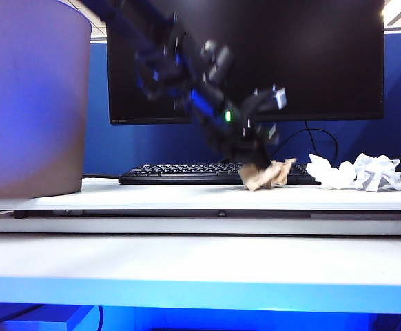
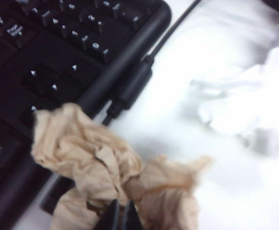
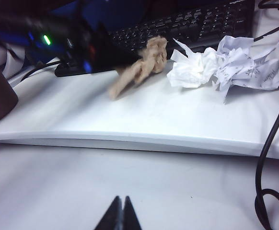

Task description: Pick up all paper balls from the table and place them in the pink trash can.

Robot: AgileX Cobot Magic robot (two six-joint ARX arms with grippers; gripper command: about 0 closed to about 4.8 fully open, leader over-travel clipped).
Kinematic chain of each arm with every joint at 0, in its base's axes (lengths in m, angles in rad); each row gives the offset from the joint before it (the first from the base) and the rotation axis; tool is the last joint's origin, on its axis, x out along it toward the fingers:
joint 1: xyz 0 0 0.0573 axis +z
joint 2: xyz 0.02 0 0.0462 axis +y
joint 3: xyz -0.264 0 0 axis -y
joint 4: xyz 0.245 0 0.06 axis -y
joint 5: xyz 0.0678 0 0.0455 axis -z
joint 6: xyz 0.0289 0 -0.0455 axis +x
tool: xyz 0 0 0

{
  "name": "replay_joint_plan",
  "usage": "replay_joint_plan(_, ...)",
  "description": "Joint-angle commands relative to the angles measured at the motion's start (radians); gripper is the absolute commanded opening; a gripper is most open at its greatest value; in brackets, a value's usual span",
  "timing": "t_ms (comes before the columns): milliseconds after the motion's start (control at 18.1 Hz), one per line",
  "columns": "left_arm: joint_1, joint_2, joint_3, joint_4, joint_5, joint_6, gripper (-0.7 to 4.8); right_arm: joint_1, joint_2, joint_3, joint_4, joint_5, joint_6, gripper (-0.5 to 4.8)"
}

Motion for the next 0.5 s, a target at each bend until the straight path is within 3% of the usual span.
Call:
replay_joint_plan(55,-0.002,-0.087,0.145,-0.178,-0.004,0.031,-0.06,0.000,-0.002,-0.004,0.025,0.000,0.000,-0.01)
replay_joint_plan(221,0.001,-0.259,0.332,-0.364,-0.145,0.051,-0.06,0.000,-0.002,-0.004,0.053,0.010,0.000,-0.01)
replay_joint_plan(277,0.001,-0.310,0.386,-0.447,-0.243,0.061,-0.06,0.000,-0.002,-0.004,0.062,0.010,0.000,-0.01)
replay_joint_plan(332,0.001,-0.349,0.430,-0.527,-0.364,0.064,-0.06,0.000,-0.002,-0.004,0.075,0.010,0.000,-0.01)
replay_joint_plan(387,0.000,-0.411,0.498,-0.680,-0.581,0.069,-0.06,0.000,-0.002,-0.004,0.098,0.008,0.001,-0.01)
replay_joint_plan(498,0.022,-0.489,0.533,-0.859,-0.808,-0.020,-0.06,0.001,-0.002,-0.004,0.113,-0.001,0.001,-0.01)
